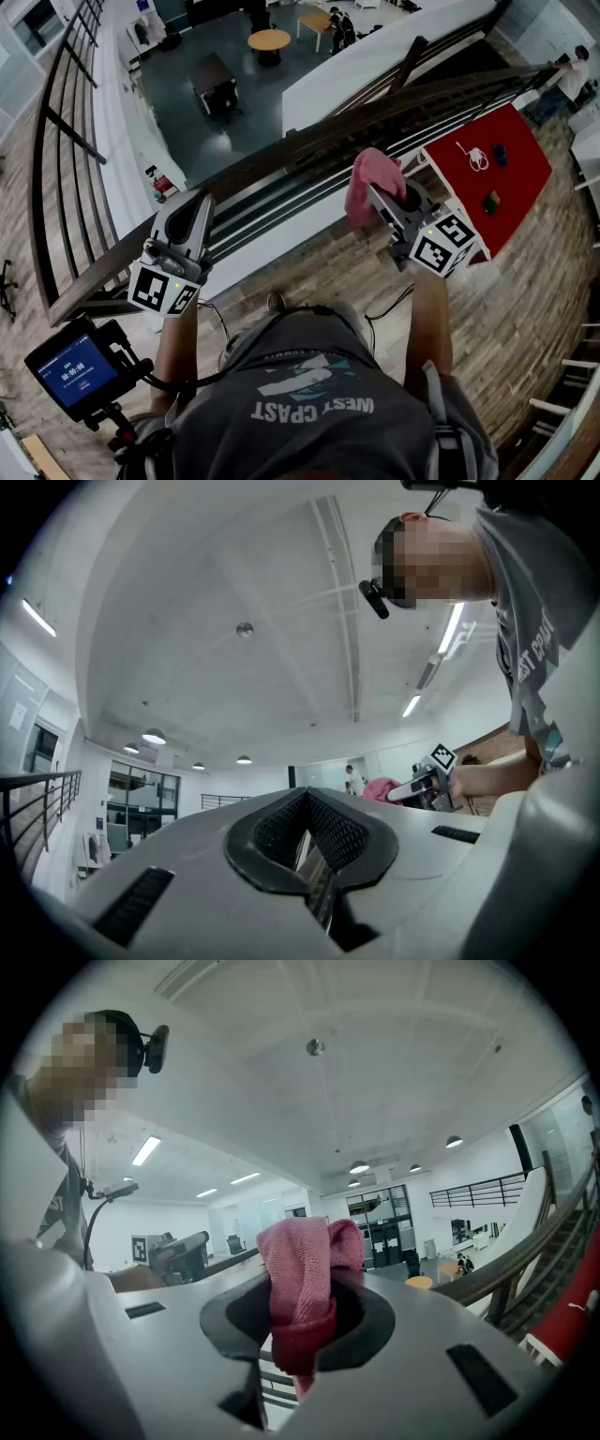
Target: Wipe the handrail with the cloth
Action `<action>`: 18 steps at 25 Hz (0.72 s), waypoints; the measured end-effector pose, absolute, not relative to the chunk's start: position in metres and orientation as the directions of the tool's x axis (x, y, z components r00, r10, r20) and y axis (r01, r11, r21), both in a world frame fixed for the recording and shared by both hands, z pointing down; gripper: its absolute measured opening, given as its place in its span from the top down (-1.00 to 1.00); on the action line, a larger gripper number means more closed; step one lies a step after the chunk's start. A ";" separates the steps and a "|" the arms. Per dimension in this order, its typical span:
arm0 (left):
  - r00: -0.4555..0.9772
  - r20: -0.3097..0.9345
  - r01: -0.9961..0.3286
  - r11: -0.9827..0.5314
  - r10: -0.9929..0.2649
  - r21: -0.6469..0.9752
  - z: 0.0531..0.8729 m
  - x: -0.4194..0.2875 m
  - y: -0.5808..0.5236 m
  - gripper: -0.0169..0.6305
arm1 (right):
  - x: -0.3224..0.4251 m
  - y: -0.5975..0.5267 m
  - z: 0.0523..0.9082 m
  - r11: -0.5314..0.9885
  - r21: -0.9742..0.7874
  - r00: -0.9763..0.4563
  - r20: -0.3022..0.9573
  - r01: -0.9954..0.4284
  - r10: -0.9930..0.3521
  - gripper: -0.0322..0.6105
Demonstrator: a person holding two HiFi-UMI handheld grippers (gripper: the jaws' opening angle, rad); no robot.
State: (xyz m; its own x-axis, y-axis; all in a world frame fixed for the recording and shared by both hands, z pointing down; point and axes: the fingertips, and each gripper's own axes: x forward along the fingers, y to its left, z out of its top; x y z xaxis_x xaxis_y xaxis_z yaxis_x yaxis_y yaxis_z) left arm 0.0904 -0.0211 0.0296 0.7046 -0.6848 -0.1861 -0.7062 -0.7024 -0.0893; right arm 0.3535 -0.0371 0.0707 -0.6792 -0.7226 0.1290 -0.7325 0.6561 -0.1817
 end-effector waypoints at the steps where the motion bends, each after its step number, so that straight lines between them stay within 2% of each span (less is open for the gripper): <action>1: 0.707 -0.190 -0.703 -0.706 -0.681 -0.088 0.030 0.094 -0.022 0.93 | 0.357 -0.040 0.071 0.654 -0.178 -0.677 0.130 -0.735 -0.725 0.68; 8: 0.649 -0.170 -0.760 -0.644 -0.742 -0.091 0.019 0.141 -0.081 0.93 | 0.430 -0.123 0.074 0.661 -0.185 -0.685 0.144 -0.728 -0.714 0.68; 15: 0.527 -0.116 -0.849 -0.528 -0.842 -0.032 0.065 0.285 -0.163 0.93 | 0.587 -0.253 0.117 0.692 -0.218 -0.722 0.109 -0.688 -0.683 0.68; 18: 0.476 -0.076 -0.879 -0.476 -0.876 -0.015 0.093 0.345 -0.202 0.93 | 0.665 -0.325 0.151 0.684 -0.184 -0.708 0.162 -0.706 -0.688 0.68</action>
State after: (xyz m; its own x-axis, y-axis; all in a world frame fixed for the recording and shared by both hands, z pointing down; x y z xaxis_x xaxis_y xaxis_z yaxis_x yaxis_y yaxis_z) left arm 0.3448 -0.2022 0.0931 0.4756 -0.8763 -0.0763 -0.8793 -0.4759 -0.0154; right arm 0.6646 -0.3250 0.1507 -0.7077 -0.6878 0.1616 -0.7063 0.6836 -0.1836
